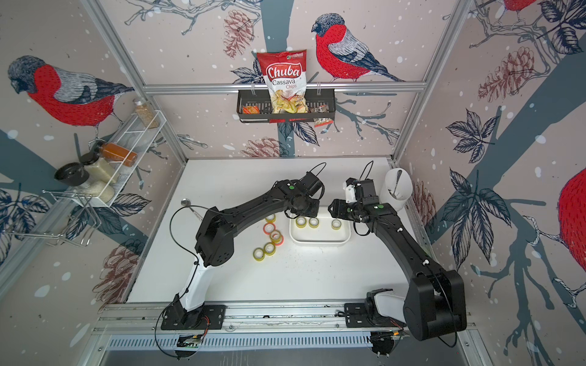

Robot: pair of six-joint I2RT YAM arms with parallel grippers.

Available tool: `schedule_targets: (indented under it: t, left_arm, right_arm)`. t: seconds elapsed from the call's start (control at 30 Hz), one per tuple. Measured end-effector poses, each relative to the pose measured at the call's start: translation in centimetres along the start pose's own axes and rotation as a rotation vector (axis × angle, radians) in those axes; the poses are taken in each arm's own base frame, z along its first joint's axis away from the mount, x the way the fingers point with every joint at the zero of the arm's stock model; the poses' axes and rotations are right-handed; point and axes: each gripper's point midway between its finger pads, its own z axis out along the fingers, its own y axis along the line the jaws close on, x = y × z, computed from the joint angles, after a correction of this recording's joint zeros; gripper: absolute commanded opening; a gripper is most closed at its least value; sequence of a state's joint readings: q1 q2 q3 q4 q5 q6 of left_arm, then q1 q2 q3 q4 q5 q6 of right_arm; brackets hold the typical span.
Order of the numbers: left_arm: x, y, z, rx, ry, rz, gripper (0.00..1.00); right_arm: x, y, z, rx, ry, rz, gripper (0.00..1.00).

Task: Put the transparent tape into the storage box
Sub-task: Pick up the tape from the center of the board.

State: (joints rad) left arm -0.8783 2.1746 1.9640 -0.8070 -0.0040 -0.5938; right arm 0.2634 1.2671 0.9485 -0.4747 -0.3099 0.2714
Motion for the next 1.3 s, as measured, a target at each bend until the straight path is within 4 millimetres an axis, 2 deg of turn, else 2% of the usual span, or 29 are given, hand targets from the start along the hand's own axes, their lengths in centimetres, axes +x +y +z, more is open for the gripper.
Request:
schedule_targets:
  t: [0.2,0.37,0.6,0.73,0.93,1.17,1.3]
  left_arm:
    - [1.8,2.2,-2.4,-0.031,-0.006,-0.008,0.4]
    - [4.4,6.4,-3.4,-0.07,0.018,-0.056,0.4]
    - [6.5,11.6,-5.9,-0.096,-0.01,-0.154,0.4]
    - [7.2,14.1,-7.4,-0.105,-0.037,-0.204,0.41]
    - [8.9,17.5,-8.8,-0.117,-0.057,-0.256,0.46]
    - [10.3,19.8,-9.7,-0.068,-0.081,-0.31,0.5]
    - [11.2,20.6,-10.3,-0.046,-0.083,-0.334,0.5]
  right_arm:
    - [-0.6,1.9,0.6,-0.005,0.013,-0.065,0.69]
    - [-0.3,4.3,1.1,-0.032,0.042,-0.139,0.72]
    - [1.2,8.2,2.4,-0.088,0.11,-0.249,0.71]
    - [2.9,10.8,3.6,-0.11,0.161,-0.322,0.78]
    - [6.3,14.4,5.5,-0.12,0.245,-0.467,0.74]
    - [9.4,17.6,7.8,-0.134,0.309,-0.579,0.67]
    - [10.9,18.7,9.5,-0.125,0.344,-0.615,0.69]
